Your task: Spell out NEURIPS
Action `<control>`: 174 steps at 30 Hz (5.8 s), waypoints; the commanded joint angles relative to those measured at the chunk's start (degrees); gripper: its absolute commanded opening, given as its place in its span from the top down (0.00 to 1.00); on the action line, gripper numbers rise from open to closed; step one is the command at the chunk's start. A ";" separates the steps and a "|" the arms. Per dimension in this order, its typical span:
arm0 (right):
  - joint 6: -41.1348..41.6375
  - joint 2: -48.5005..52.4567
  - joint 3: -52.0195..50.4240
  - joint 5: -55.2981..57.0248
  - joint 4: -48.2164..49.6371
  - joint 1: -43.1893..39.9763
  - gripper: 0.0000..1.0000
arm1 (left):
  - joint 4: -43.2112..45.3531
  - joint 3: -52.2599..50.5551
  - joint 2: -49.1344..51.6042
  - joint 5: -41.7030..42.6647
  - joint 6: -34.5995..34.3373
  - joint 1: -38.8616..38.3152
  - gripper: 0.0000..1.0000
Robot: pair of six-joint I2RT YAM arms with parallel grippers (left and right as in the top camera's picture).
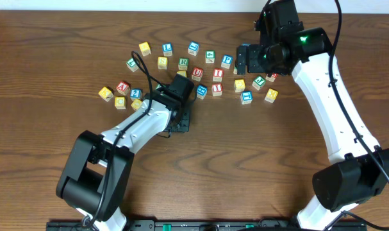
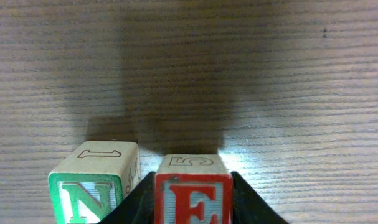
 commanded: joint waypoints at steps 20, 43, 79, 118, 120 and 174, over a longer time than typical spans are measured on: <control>-0.74 -0.76 0.98 -0.15 -0.07 0.44 0.01 | -0.94 3.15 -1.07 -0.70 1.86 0.20 0.55; -0.74 -0.76 0.98 -0.15 -0.07 0.44 0.01 | -3.28 3.13 -6.16 1.86 1.88 -4.04 0.66; -0.74 -0.76 0.98 -0.15 -0.07 0.81 0.01 | -1.55 1.07 -0.46 4.85 13.46 -5.33 0.66; -0.74 -0.76 0.98 -0.15 -0.07 0.81 0.01 | -3.23 1.14 2.19 5.75 22.47 -5.33 0.66; -0.74 -0.76 0.98 -0.15 -0.07 0.83 0.01 | -3.23 1.14 2.19 5.73 22.32 -5.33 0.66; -0.74 -0.76 0.98 -0.15 -0.07 0.81 0.01 | -0.26 6.12 4.33 -4.83 -6.69 -5.31 0.67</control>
